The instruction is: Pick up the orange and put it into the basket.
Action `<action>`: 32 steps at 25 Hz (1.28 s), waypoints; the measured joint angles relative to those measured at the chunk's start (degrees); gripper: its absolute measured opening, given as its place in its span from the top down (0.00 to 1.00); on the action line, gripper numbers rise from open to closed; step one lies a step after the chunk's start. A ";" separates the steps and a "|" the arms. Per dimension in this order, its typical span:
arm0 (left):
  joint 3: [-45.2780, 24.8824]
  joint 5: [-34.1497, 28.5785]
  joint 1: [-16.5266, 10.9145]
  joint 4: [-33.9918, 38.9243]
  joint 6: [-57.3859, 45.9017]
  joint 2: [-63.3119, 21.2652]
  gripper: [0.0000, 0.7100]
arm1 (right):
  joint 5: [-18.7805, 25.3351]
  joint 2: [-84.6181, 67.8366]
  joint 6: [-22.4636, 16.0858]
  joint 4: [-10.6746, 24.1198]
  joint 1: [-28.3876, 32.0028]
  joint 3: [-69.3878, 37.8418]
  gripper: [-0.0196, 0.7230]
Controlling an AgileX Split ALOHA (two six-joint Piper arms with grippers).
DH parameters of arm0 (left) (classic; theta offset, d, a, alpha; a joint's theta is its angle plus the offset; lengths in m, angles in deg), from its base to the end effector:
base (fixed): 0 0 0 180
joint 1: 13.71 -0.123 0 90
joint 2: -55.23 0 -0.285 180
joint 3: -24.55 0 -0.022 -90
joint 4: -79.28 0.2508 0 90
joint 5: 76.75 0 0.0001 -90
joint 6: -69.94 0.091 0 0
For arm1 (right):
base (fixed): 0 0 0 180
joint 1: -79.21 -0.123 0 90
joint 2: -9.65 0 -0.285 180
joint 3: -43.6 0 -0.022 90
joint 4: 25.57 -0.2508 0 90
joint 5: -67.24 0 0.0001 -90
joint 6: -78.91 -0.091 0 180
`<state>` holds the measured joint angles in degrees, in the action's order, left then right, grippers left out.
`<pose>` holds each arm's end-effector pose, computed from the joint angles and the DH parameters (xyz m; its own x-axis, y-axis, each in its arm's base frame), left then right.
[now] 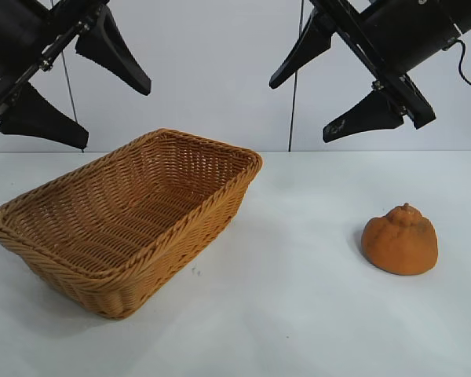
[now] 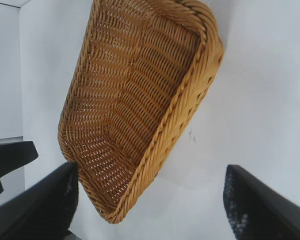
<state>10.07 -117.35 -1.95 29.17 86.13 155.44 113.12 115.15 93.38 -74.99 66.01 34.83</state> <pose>0.3181 -0.1127 0.2553 -0.9122 -0.1989 -0.3582 0.0742 0.7796 -0.6219 0.3333 0.1292 0.2498 -0.9481 0.1365 -0.2870 -0.0842 0.7629 0.6410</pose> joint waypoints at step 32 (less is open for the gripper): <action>0.00 -4.77 -3.63 0.54 -0.29 -0.05 0.13 | 0.11 0.00 0.00 -0.02 0.00 0.00 0.24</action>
<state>10.07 -122.11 -5.58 29.71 85.83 155.39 113.23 115.15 93.38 -75.01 66.01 34.83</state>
